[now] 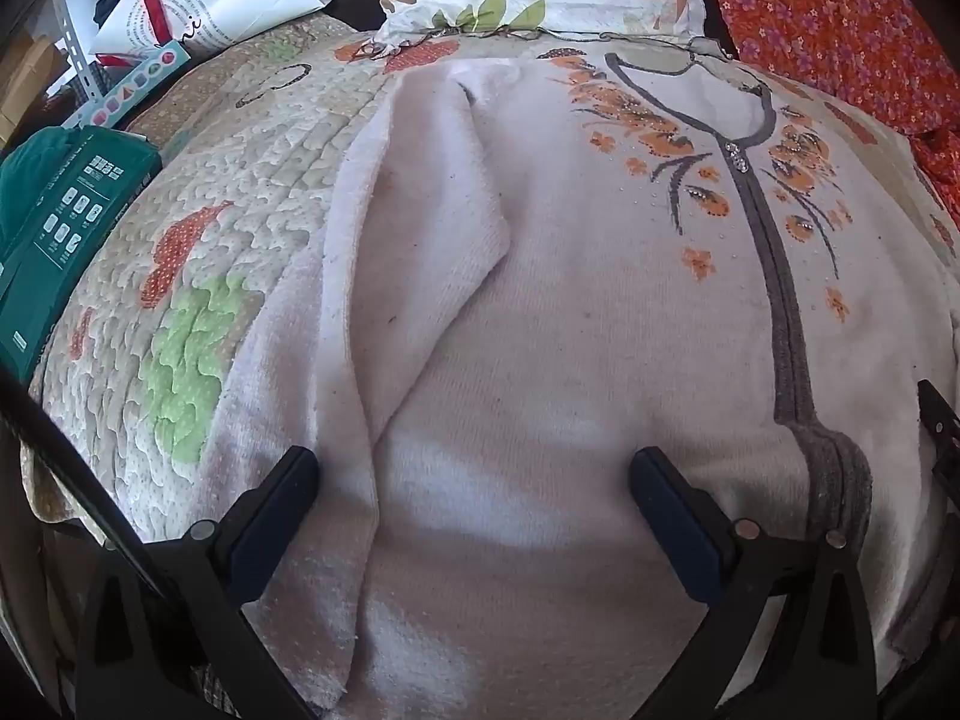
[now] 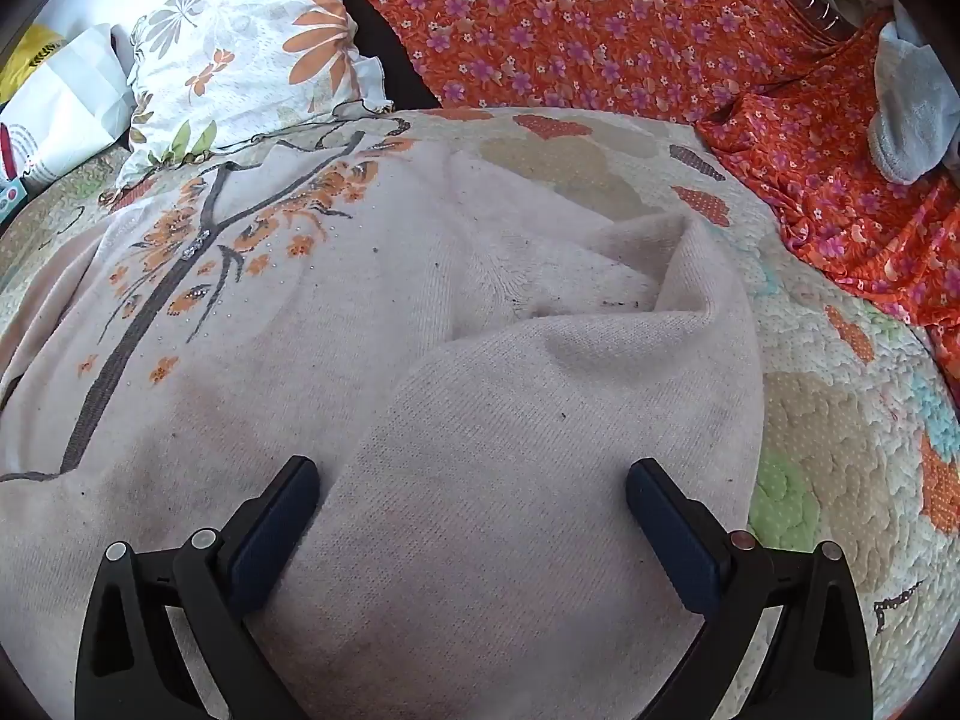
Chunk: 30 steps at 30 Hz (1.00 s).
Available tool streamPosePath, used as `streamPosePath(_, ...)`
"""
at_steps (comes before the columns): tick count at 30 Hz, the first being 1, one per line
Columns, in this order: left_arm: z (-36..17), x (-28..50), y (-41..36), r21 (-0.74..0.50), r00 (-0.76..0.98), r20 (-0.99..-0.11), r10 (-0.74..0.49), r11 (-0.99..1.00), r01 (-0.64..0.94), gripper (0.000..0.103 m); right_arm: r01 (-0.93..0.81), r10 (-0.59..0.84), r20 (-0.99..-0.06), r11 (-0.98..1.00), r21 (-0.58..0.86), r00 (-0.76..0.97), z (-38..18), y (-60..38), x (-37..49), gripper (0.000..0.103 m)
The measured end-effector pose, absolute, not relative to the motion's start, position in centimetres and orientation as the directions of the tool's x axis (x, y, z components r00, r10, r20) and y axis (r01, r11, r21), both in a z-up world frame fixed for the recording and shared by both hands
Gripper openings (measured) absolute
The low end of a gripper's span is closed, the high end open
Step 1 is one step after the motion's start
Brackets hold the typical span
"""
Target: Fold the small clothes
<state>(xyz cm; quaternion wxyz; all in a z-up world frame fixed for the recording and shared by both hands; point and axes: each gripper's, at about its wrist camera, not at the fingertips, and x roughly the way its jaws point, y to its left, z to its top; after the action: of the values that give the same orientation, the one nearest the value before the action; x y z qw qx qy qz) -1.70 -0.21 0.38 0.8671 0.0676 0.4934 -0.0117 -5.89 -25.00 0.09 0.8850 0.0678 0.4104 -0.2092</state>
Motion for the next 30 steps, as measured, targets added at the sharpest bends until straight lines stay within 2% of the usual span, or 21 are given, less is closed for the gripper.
streamPosePath(19,0.4,-2.0,-0.3,0.119,0.510,-0.858,0.058,0.989,0.087,0.103,0.426,-0.309,-0.752,0.904,-0.042,0.582,0.2,-24.9,-5.9,0.103)
streamPosePath(21,0.9,-2.2,-0.1,0.091,0.501,-0.865,0.027,0.990,0.104,0.096,0.425,-0.304,-0.751,0.905,-0.035,0.586,0.2,-25.2,-6.0,0.103)
streamPosePath(23,1.6,-3.0,-0.1,0.061,0.504,-0.863,-0.010,0.990,0.124,0.077,0.422,-0.303,-0.751,0.906,-0.037,0.586,0.1,-25.1,-5.9,0.103)
streamPosePath(25,2.5,-3.8,-0.1,0.037,0.507,-0.861,-0.042,0.989,0.145,0.070,0.417,-0.299,-0.751,0.908,-0.035,0.589,0.1,-25.1,-6.0,0.103)
streamPosePath(30,6.5,-5.1,0.1,-0.017,0.560,-0.821,-0.110,0.986,0.168,0.070,0.417,-0.312,-0.759,0.907,-0.060,0.571,0.3,-24.9,-6.0,0.103)
